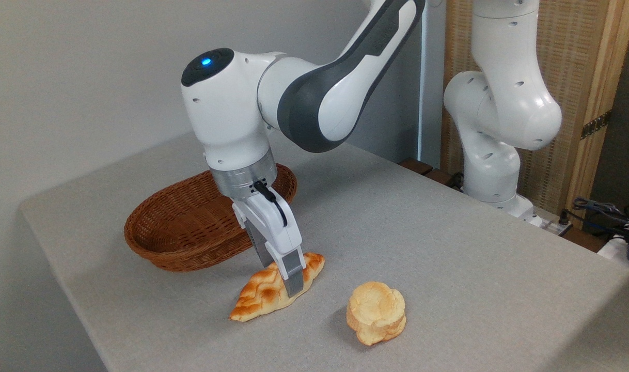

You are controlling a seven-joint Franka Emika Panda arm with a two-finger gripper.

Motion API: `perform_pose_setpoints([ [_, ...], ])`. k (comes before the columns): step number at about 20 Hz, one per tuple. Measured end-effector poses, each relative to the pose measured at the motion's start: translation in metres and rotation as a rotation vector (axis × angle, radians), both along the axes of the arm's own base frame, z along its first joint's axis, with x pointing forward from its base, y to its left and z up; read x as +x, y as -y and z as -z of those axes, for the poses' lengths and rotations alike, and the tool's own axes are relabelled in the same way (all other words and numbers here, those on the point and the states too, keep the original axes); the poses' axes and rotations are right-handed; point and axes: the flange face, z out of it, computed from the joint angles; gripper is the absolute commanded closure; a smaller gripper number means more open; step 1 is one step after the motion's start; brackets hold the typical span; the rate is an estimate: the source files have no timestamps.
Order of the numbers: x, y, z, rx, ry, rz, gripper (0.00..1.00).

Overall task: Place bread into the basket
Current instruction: 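Close the gripper on the middle of the braided roll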

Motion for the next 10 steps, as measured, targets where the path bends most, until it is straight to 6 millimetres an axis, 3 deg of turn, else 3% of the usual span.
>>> perform_pose_setpoints([
  [10,0.0001,-0.0002,0.0004,0.000,-0.001,0.000,0.52],
])
